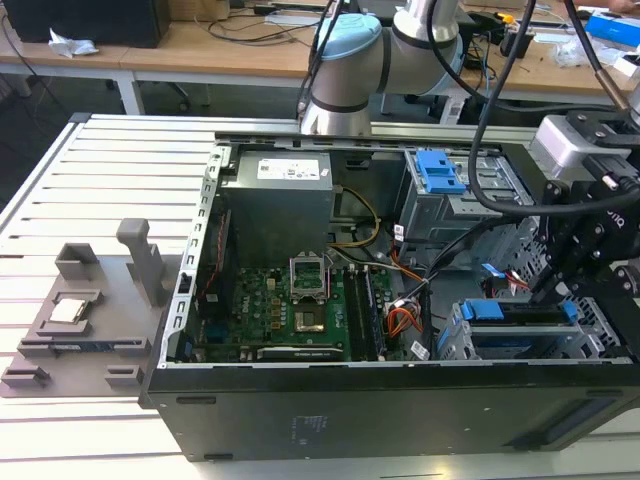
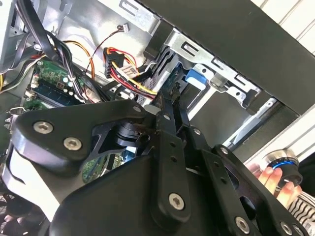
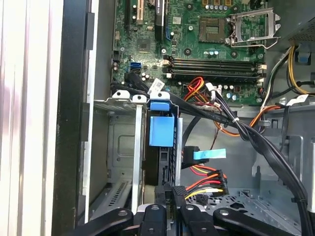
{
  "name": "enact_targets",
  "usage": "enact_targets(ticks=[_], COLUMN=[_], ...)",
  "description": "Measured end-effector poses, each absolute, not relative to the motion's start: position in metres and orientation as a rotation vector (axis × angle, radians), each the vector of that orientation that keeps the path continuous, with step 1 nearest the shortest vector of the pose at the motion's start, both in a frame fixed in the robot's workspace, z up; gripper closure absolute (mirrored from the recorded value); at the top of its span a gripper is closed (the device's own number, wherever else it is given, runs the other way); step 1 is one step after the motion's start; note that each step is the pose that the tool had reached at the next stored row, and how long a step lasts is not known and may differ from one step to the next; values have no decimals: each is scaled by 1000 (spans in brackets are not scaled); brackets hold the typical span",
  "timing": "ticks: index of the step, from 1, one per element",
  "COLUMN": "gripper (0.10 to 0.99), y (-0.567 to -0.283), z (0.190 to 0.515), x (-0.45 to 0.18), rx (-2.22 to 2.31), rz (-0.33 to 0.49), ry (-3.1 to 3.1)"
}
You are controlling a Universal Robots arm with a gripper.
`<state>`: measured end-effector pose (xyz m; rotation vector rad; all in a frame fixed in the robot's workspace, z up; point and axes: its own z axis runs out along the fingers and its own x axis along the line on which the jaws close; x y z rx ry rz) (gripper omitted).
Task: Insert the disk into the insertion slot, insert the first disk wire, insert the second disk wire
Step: 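Insert the first disk wire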
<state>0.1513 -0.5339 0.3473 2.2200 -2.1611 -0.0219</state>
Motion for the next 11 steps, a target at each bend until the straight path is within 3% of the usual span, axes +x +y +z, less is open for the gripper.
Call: enact_targets(ticks=[11], gripper=[906], y=[-534], z=[345], x=[153], rx=[2186], rz=[-24], ry=[-2194])
